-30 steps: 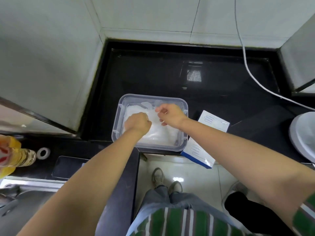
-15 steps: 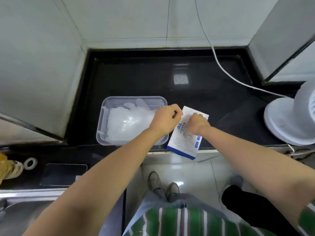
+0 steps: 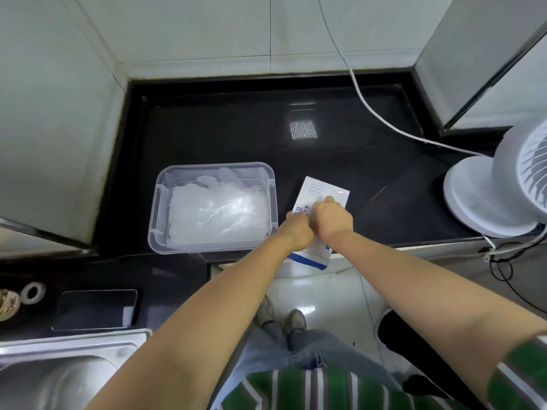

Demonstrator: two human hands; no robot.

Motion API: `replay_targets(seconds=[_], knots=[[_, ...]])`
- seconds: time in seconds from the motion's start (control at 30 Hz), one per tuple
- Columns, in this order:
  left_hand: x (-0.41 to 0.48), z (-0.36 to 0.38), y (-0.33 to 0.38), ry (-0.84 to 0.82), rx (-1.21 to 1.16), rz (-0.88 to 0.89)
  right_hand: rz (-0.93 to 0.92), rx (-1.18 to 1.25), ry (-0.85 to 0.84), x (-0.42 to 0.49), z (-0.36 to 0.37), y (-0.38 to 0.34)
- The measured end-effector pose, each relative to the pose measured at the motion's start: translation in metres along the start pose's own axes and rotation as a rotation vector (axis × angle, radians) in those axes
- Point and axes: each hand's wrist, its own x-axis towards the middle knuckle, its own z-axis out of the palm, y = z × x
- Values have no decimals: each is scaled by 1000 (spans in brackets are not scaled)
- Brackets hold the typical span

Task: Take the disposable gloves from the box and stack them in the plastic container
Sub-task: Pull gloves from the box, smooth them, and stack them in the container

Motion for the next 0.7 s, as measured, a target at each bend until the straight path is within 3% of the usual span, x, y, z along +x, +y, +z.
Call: replay_targets(seconds=[0.3, 0.5, 0.7], knots=[[6, 2, -3, -64, -23, -1, 55, 142, -2, -1, -1, 10], [11, 3, -3, -85, 1, 0, 18, 566, -11, 2, -8, 10], [9, 4, -4, -52, -11, -7, 37, 185, -2, 4, -5, 8]])
